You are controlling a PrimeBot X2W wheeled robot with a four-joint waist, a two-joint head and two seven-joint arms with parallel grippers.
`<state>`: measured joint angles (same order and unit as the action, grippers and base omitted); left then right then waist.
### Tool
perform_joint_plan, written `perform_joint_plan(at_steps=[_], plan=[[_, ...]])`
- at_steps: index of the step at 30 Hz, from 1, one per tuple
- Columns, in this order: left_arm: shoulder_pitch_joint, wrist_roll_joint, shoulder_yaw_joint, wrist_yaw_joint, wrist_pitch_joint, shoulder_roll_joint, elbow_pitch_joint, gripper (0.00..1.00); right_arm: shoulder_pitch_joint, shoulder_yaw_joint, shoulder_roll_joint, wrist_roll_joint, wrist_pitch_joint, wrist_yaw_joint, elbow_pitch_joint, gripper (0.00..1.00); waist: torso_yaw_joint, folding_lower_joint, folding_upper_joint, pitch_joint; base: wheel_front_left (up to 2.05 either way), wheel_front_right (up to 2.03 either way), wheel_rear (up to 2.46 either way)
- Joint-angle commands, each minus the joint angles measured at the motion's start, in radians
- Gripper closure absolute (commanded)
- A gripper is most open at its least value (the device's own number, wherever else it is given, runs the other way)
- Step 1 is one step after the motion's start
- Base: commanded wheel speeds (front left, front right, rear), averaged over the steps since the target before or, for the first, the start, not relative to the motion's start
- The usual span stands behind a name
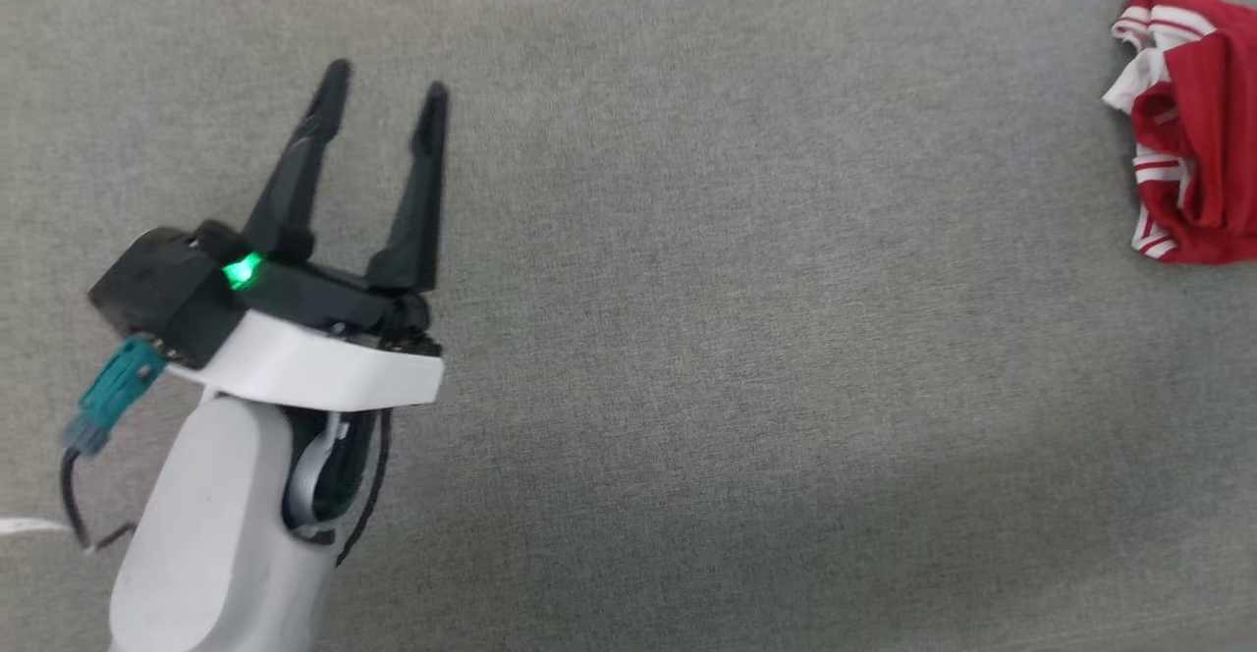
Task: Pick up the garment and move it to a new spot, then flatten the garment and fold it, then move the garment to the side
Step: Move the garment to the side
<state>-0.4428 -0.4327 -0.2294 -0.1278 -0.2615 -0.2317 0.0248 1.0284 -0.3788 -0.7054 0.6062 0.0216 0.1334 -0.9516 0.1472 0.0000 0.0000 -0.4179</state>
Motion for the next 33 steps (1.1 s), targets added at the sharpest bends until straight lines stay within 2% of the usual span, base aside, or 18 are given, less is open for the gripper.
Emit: perform_joint_plan(at_steps=[1,12,19,26,33], plan=[[0.023,0.018,0.024,-0.003,-0.005,0.004,-0.007,0.00,-0.021,-0.003,0.013,0.007,0.021,-0.005,0.016,0.00,-0.001,0.0000,0.0000,0.028,0.00,0.00,0.00],[0.152,0.103,0.183,-0.003,-0.005,0.050,-0.040,0.00,-0.150,-0.029,0.085,0.058,0.107,-0.005,0.141,0.00,-0.017,0.0000,0.0000,0.140,0.00,0.00,0.00],[0.256,0.129,0.246,-0.003,-0.005,0.069,-0.050,0.00,-0.291,-0.017,0.113,0.062,0.192,-0.005,0.248,0.00,-0.048,0.0000,0.0000,0.213,0.00,0.00,0.00],[0.364,0.136,0.286,-0.003,-0.005,0.081,-0.043,0.00,-0.463,0.056,0.143,0.034,0.235,-0.005,0.362,0.00,-0.081,0.0000,0.0000,0.276,0.00,0.00,0.00],[0.456,0.106,0.312,-0.003,-0.005,0.073,-0.052,0.00,-0.649,0.158,0.211,-0.035,0.242,-0.005,0.497,0.00,-0.102,0.0000,0.0000,0.337,0.00,0.00,0.00]])
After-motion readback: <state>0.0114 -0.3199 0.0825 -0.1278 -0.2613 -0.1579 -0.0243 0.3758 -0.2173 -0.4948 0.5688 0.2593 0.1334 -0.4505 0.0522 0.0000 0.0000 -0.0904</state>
